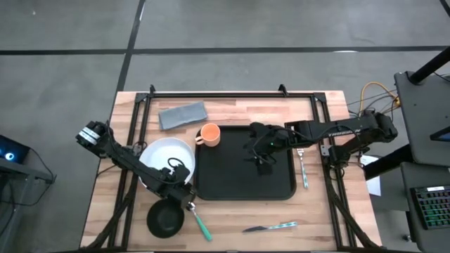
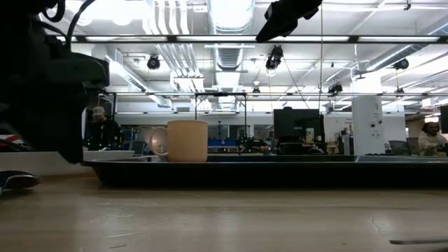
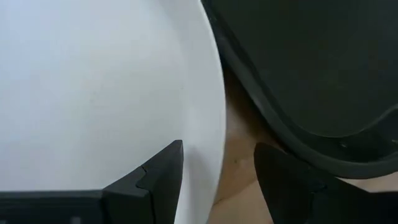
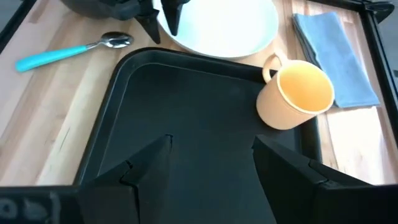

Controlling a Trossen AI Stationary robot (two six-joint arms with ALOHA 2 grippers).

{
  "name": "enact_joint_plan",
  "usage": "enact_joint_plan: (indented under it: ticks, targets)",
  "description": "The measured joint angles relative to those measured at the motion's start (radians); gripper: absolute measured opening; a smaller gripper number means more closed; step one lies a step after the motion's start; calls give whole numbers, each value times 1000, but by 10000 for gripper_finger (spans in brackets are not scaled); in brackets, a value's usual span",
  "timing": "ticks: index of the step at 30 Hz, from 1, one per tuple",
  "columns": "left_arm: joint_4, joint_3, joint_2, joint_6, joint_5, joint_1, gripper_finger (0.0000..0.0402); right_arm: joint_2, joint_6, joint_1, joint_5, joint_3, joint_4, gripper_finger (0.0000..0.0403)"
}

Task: Set up tray
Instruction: Put the white plate on the black tray to the bottom right of the orange mug

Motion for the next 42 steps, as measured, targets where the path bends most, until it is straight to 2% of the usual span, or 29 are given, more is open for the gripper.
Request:
enact_joint_plan:
  ticks: [10,13,17,22,24,34,42]
  targets:
    - [12,-47,-1,-40,-26,-1,177,0,0,10,3,0,0,214]
    - [9,-52,-1,-39,-36,-1,164,0,0,10,2,0,0,214]
    - [6,-52,-1,-39,-39,-1,117,0,-15,10,3,0,0,214]
    - [16,-52,-2,-26,-45,-1,30,0,-23,10,3,0,1,214]
    - [5,-51,-3,-14,-50,-1,12,0,-26,10,3,0,0,214]
    - [-23,-41,-13,-25,-75,-2,5,0,-51,10,11,0,-37,214]
    - [-220,55,-44,-42,-151,-2,0,-30,-72,9,40,0,-61,201]
